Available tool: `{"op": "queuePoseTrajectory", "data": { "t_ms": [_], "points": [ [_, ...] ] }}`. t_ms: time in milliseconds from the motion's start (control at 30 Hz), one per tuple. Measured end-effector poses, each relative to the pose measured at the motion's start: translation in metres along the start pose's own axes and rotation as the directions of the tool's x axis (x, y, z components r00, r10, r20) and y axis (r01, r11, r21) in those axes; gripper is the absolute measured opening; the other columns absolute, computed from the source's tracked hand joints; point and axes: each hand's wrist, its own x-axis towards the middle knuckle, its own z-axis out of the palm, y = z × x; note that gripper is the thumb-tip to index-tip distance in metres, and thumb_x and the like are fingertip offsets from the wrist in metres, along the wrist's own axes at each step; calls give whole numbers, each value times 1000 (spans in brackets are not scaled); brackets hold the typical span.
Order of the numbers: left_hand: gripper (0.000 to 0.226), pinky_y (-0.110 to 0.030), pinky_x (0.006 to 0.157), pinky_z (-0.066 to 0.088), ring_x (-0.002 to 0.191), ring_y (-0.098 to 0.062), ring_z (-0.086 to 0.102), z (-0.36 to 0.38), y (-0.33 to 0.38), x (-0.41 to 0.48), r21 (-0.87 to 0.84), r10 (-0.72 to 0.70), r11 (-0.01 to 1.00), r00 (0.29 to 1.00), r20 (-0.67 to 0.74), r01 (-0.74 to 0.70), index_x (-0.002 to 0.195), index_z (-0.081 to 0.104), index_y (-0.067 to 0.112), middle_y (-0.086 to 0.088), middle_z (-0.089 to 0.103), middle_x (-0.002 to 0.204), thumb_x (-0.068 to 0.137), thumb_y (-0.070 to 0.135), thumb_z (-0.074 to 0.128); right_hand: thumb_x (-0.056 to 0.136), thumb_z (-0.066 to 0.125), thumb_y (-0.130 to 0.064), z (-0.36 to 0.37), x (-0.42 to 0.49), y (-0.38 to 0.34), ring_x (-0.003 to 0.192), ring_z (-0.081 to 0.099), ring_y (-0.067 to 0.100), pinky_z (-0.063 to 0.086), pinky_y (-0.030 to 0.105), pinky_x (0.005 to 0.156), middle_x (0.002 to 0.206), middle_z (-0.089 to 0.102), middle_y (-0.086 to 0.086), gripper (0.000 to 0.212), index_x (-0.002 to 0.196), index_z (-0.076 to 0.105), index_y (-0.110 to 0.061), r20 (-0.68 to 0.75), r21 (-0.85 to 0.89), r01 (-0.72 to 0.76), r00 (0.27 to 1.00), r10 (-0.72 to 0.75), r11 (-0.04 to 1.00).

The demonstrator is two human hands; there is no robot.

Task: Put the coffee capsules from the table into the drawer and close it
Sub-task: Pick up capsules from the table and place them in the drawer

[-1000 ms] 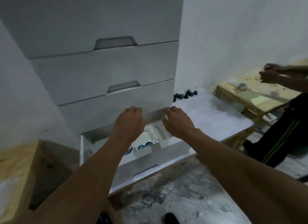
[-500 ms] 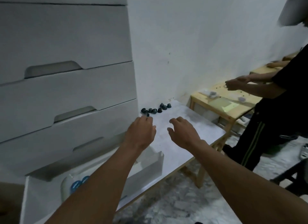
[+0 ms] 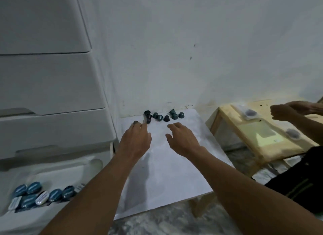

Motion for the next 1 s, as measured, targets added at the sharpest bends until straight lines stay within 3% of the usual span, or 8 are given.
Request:
{"op": "queuePoseTrajectory", "data": {
  "t_ms": [200,367,700,1000],
  "points": [
    [43,-31,86,45,110,-23,54,22,-5,31,67,-141,988,988,66,137,135,43,7,-9,54,127,97,26,39,97,46,-26,17,51,24,120,51,30,44,39,98,135,52,11,38,130,51,-8,96,54,79,992,-84,995],
    [39,-32,86,45,113,-25,54,45,-21,66,72,-184,981,978,95,178,132,46,10,-9,55,125,98,28,43,96,50,-23,40,105,31,117,52,32,46,40,94,130,55,15,36,126,53,-5,147,74,137,978,-147,988],
    [16,-32,76,50,92,-23,61,121,-71,159,51,-242,970,952,189,236,103,60,8,-9,63,104,94,14,47,91,54,-13,99,209,28,114,53,35,45,40,92,128,54,17,37,128,55,-8,253,95,175,948,-194,980],
    [28,-33,87,47,106,-21,56,180,-105,197,111,-233,972,923,306,208,120,55,17,-5,57,118,93,24,55,92,49,-7,162,265,29,109,51,37,47,40,89,119,54,20,34,126,55,-7,283,96,167,941,-188,981]
  ]
}}
